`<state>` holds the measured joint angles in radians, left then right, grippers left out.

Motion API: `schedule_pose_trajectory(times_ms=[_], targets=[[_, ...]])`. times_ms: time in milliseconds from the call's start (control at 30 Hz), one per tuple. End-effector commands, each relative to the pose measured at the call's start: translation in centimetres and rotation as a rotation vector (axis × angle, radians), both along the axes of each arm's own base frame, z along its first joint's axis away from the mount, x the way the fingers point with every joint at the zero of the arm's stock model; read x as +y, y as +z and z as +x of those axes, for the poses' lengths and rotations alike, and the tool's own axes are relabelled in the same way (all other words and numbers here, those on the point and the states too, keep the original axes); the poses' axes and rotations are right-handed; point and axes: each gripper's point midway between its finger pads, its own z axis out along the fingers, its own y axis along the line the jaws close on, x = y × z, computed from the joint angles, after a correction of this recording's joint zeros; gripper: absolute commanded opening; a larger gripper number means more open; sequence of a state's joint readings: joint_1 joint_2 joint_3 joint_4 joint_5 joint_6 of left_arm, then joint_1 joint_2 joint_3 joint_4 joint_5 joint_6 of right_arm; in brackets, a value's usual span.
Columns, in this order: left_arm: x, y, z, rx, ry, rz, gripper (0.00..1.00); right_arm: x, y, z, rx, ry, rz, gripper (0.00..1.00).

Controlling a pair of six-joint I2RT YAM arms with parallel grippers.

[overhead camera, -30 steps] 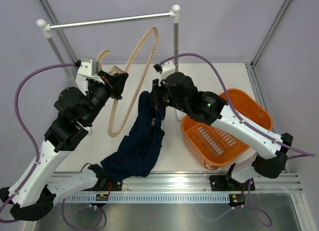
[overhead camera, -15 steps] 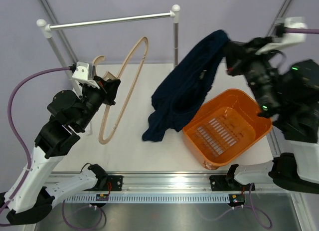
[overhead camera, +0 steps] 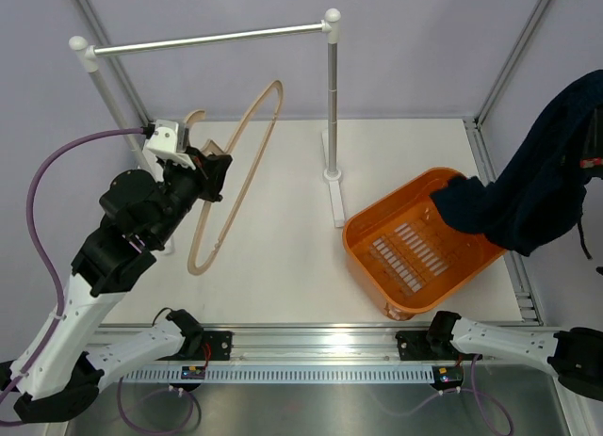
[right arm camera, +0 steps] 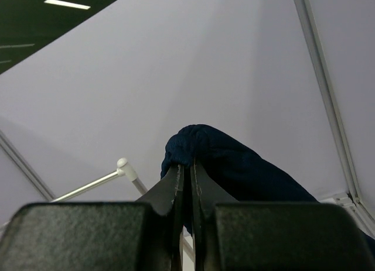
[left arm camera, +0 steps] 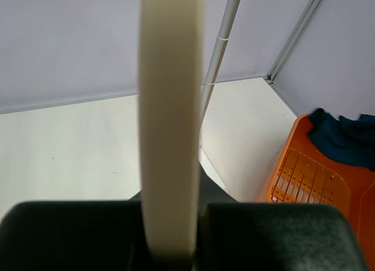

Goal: Remove the shorts from the hanger

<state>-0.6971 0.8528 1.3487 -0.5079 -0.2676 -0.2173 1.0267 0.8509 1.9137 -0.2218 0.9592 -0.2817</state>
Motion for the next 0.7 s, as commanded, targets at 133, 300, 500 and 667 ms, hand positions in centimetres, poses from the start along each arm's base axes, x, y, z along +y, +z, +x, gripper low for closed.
schedule_pose_trajectory(times_ms=[133,300,500,667], targets=[[-0.6,1.0,0.0,-0.031,-0.023,-0.031,0.00,5.9,-2.5,3.1,0.085,0.046,-0.098,0.00],[-0.6,0.8,0.0,-0.028,-0.023,-0.028,0.00,9.6,-3.5,4.8,0.129,0.091,-0.169,0.00],[-0.6,0.9,-0.1,-0.028,-0.026,-0.030,0.00,12.2,-6.1,6.6,0.205,0.077,-0.223,0.00],[-0.5,0.8,-0.3,-0.024,-0.029,-0.028,0.00,13.2,-9.9,7.6,0.306,0.089,-0.226,0.00]])
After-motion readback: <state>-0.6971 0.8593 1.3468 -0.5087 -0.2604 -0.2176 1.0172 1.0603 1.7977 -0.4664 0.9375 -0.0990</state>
